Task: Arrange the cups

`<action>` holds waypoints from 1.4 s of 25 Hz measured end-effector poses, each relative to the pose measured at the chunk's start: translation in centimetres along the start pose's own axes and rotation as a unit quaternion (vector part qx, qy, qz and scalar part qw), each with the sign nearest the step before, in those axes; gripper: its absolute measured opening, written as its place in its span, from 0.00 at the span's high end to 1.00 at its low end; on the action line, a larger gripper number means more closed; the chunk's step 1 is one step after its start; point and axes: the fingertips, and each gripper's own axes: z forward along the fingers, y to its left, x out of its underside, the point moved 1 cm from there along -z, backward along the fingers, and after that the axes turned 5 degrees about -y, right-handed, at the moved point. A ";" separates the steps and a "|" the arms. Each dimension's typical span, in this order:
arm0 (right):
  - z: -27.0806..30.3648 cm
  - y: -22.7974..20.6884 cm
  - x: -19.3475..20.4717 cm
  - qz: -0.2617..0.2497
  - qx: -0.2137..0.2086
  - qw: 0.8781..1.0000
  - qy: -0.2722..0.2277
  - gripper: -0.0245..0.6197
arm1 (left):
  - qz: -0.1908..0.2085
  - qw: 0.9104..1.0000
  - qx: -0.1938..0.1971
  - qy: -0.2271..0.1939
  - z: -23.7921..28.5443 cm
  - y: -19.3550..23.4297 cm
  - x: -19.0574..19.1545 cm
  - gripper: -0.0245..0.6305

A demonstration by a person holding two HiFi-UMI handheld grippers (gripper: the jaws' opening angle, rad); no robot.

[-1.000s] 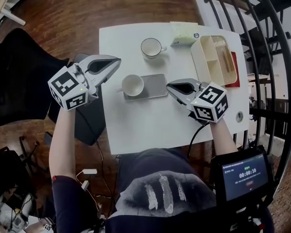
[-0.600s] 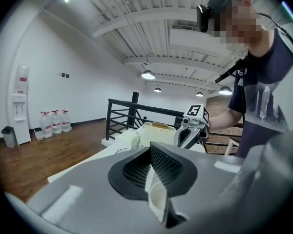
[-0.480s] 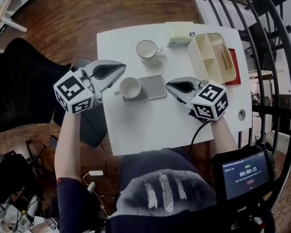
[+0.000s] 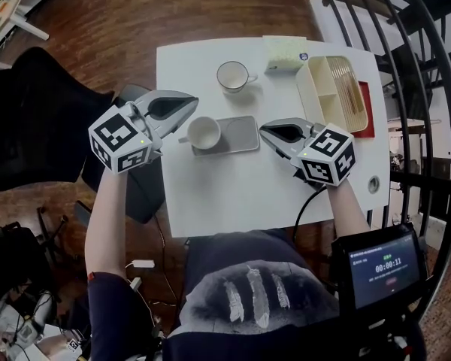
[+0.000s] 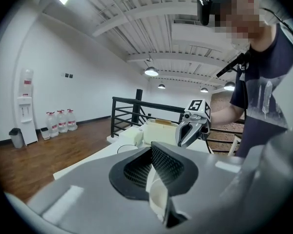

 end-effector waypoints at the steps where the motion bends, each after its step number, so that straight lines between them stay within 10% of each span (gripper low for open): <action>1: 0.0 0.0 0.0 -0.001 -0.001 1.000 0.000 0.95 | 0.002 1.000 -0.003 0.000 0.0 0.0 0.0 0.94; 21: 0.8 -1.8 -2.7 -0.065 0.006 0.997 0.043 0.95 | 0.033 0.998 0.017 0.052 0.4 -1.7 2.0 0.94; 26: 0.7 -3.2 -3.6 -0.095 0.018 0.993 0.062 0.73 | 0.031 0.998 0.013 0.058 0.1 -1.4 2.6 0.94; 35: 3.3 -8.9 -5.8 -0.292 0.064 0.936 0.188 0.68 | 0.013 0.999 0.002 0.053 -0.3 0.0 4.1 0.94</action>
